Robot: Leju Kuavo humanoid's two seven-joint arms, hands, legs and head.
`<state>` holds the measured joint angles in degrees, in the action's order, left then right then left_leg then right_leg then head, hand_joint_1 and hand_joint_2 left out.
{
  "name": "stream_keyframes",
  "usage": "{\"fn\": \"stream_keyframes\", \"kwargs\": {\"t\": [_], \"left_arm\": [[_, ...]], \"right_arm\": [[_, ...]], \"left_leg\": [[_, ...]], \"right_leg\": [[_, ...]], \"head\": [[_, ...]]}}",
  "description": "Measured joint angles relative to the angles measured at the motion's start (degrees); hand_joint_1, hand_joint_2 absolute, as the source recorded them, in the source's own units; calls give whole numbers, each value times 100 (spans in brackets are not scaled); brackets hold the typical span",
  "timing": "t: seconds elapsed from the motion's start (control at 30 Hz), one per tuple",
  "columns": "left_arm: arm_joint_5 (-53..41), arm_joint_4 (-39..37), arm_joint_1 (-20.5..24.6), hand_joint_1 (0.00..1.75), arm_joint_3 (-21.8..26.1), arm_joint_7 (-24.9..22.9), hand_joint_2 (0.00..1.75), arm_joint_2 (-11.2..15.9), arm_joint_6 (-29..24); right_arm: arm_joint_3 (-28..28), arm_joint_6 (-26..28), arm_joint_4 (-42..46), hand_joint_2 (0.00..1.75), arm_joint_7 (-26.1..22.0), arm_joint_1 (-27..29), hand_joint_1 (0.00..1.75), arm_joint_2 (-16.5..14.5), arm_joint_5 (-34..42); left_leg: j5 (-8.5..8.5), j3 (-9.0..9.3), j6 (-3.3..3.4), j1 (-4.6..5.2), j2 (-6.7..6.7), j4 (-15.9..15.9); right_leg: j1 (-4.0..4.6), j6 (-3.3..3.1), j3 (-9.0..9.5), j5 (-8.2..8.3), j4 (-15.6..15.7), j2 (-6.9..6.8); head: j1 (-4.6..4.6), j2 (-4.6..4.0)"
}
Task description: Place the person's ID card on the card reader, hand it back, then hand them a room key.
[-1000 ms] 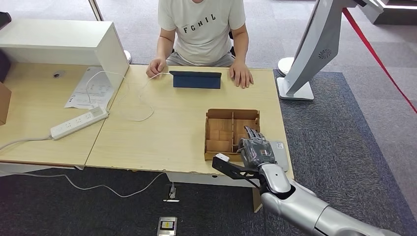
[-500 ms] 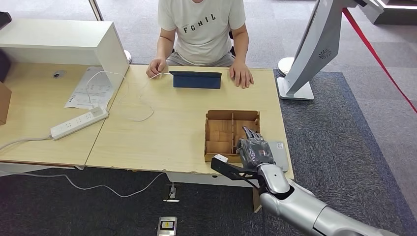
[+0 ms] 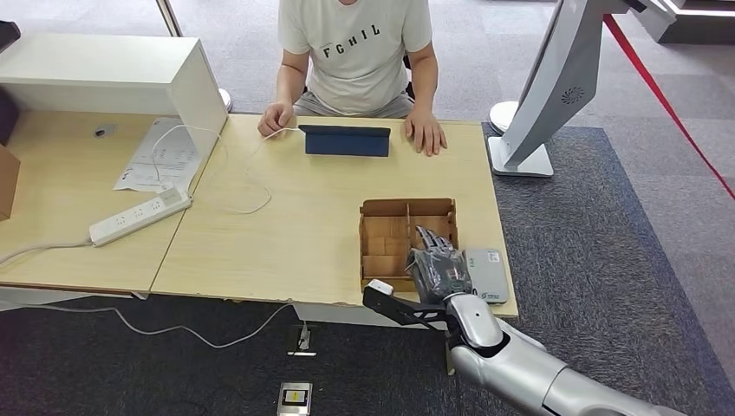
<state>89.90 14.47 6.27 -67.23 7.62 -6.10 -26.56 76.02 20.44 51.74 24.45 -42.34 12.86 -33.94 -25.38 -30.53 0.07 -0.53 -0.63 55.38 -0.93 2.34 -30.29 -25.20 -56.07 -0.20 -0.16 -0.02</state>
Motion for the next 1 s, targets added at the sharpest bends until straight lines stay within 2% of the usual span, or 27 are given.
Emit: {"fn": "stream_keyframes", "kwargs": {"t": [0.37, 0.67, 1.0], "left_arm": [[-23, 0, 3, 0, -7, -216, 0, 0, 38], [-83, 8, 10, 0, -60, 2, 0, -16, -410], [-22, 9, 17, 0, -129, 114, 0, -31, -546]], "right_arm": [[31, 49, 86, 175, 58, -236, 175, -82, -369], [38, 257, 422, 175, 204, -515, 175, -98, -867], [-25, 29, 947, 175, 398, -776, 175, -13, -1227]], "left_leg": [[2, 1, -1, 0, 1, 0], [2, 0, -2, 0, 1, 0], [2, 1, -2, 0, 2, 1]], "right_leg": [[0, -1, -1, 1, -2, 0], [0, -2, -1, 2, -2, 0], [0, -2, -1, 2, -2, 0]], "head": [[-1, 1], [-1, 1], [-2, 1]]}}
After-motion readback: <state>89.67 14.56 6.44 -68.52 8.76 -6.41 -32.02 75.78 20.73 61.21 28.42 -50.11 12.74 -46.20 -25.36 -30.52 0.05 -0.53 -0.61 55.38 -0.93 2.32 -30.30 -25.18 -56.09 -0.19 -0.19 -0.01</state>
